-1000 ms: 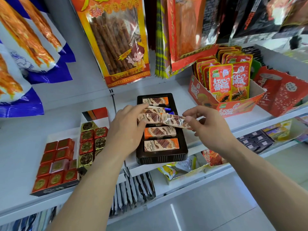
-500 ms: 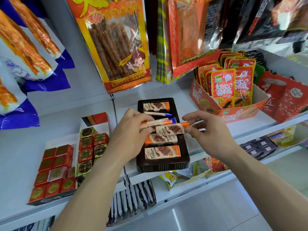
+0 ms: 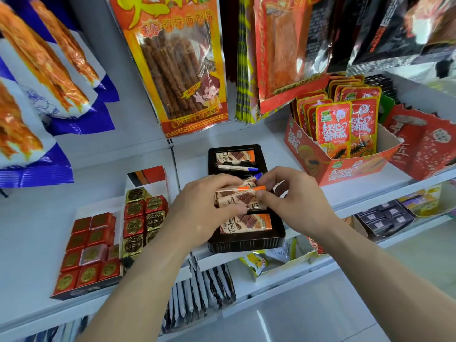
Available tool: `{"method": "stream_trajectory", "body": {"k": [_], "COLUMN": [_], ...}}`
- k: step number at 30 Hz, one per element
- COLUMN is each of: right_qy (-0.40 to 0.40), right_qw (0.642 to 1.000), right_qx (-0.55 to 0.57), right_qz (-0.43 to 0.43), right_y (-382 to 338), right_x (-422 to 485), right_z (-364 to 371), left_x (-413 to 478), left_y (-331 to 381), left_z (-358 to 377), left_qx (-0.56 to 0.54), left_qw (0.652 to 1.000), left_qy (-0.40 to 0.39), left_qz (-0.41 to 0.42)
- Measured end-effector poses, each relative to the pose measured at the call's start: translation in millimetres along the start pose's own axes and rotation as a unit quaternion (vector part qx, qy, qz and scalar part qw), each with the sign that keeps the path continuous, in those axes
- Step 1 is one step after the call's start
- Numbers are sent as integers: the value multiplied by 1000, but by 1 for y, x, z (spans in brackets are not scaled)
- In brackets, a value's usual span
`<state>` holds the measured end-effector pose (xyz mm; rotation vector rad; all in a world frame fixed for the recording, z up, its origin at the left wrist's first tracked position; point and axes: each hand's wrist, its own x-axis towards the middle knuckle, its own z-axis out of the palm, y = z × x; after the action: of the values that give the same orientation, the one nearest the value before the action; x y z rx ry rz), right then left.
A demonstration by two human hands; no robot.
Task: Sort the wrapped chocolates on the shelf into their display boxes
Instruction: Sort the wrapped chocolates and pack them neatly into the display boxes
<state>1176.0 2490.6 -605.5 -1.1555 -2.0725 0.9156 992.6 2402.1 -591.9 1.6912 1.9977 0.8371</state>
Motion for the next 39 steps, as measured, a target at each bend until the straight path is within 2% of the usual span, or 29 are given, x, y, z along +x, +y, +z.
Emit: {"method": "stream_trajectory", "body": {"k": [2, 5, 7, 10, 19, 22, 26, 29, 39], "right_qy": [-8, 26, 39, 15, -20, -1, -40, -64, -67], "right_qw": [1000, 1000, 998, 993, 989, 996, 998, 996, 996], "right_qx": [6, 1, -39, -113, -139, -81, 34, 58, -47], "right_qz": [-14, -14, -15, -18, -41, -49, -41, -28, -45], "right_y": [-4, -2, 3, 13, 11, -1, -15, -11, 2], "right_x": [0, 5, 13, 21, 17, 15, 18, 23, 25], "right_z": [2, -4, -7, -3, 3, 5, 3, -2, -3], "left_x": [0, 1, 1, 1, -3, 1, 5, 7, 11], "left_y": [-1, -8, -14, -18, -19, -15, -6, -3, -5], "left_z": [1, -7, -12, -14, -13, -14, -6, -1, 3], "left_qx": [16, 8, 0, 2, -22, -71, -108, -98, 61], "left_qw": [1000, 999, 996, 990, 993, 993, 992, 993, 994], "left_qy": [14, 49, 92, 136, 114, 94, 60, 58, 87], "left_qz": [9, 4, -16, -36, -28, -31, -35, -41, -17]}}
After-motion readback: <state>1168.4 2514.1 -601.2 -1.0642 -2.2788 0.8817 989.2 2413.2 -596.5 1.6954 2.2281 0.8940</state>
